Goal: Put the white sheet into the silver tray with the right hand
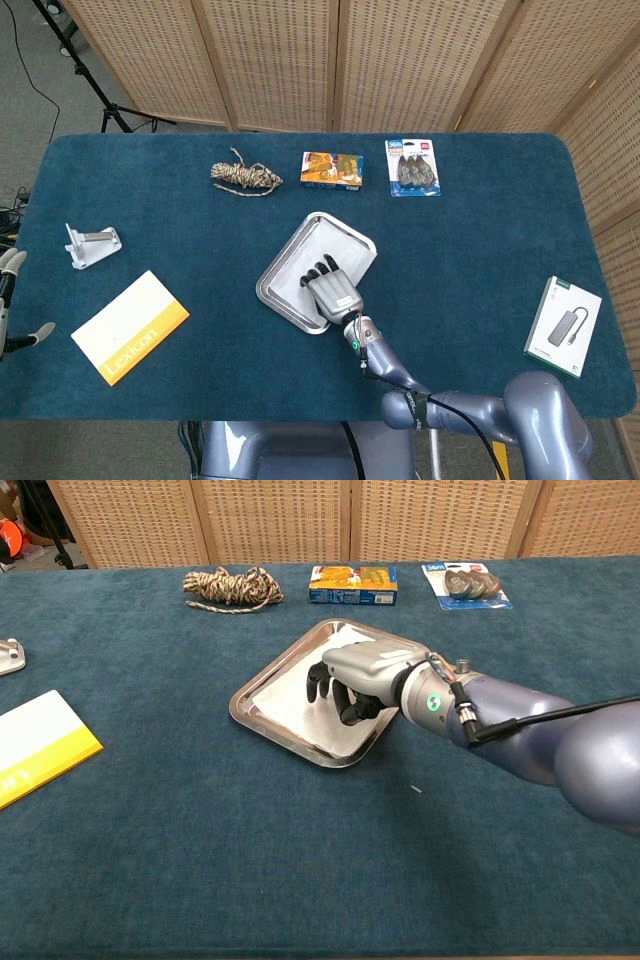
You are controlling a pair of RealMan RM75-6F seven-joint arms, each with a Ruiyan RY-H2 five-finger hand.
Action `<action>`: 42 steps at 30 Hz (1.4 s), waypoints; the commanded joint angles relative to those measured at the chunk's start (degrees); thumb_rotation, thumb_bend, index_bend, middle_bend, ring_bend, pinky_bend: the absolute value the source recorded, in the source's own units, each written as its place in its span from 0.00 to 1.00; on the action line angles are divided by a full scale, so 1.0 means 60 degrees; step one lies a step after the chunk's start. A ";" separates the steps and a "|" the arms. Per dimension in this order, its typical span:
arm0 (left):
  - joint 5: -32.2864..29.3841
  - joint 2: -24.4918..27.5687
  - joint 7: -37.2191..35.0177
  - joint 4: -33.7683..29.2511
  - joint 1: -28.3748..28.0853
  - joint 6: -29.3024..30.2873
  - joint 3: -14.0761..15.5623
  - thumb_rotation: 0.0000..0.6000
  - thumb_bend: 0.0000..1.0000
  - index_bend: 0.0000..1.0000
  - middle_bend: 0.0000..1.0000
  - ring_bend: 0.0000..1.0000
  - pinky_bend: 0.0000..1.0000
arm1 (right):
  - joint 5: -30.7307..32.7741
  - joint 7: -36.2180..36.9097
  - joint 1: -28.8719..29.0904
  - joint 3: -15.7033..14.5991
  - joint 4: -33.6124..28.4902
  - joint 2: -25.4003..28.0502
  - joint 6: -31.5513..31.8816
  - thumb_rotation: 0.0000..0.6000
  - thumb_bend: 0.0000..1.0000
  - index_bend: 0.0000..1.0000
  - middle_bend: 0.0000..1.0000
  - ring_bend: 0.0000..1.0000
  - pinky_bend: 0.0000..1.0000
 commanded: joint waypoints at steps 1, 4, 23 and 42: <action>0.0001 -0.0002 0.0012 -0.0008 0.0002 0.0010 -0.0002 1.00 0.00 0.00 0.00 0.00 0.00 | 0.0001 -0.0035 0.0012 -0.0004 0.0011 -0.0010 -0.0012 1.00 1.00 0.29 0.27 0.15 0.00; 0.0009 -0.0002 0.0025 -0.0021 0.0010 0.0033 -0.0001 1.00 0.00 0.00 0.00 0.00 0.00 | 0.0061 -0.0069 0.0033 0.0025 0.0049 -0.0050 -0.0035 1.00 1.00 0.29 0.27 0.15 0.00; 0.0025 0.0019 -0.0015 -0.0023 0.0024 0.0061 -0.0006 1.00 0.00 0.00 0.00 0.00 0.00 | -0.0185 0.0255 0.0023 0.0072 -0.0190 0.0150 -0.0326 1.00 0.56 0.18 0.18 0.07 0.00; 0.0035 0.0014 0.0002 -0.0025 0.0034 0.0077 0.0000 1.00 0.00 0.00 0.00 0.00 0.00 | -0.1831 0.1655 -0.0135 0.0403 -0.0826 0.0751 -0.0055 1.00 0.00 0.02 0.00 0.00 0.00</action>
